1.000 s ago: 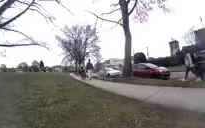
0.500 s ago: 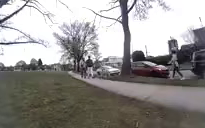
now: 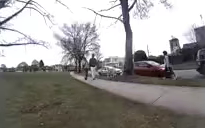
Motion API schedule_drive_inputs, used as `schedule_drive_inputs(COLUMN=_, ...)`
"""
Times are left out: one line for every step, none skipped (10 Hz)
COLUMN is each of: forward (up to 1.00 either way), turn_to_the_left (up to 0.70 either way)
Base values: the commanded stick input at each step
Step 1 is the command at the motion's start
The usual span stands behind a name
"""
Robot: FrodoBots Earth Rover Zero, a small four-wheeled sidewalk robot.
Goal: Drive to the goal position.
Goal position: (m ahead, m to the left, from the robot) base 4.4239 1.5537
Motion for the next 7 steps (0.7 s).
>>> schedule_drive_inputs(forward=0.7, turn_to_the_left=0.0)
schedule_drive_inputs(forward=0.68, turn_to_the_left=0.02)
schedule_drive_inputs(forward=0.0, turn_to_the_left=0.7)
schedule_drive_inputs(forward=0.0, turn_to_the_left=0.54)
schedule_drive_inputs(forward=0.0, turn_to_the_left=0.38)
schedule_drive_inputs(forward=0.0, turn_to_the_left=0.23)
schedule_drive_inputs(forward=0.0, turn_to_the_left=0.07)
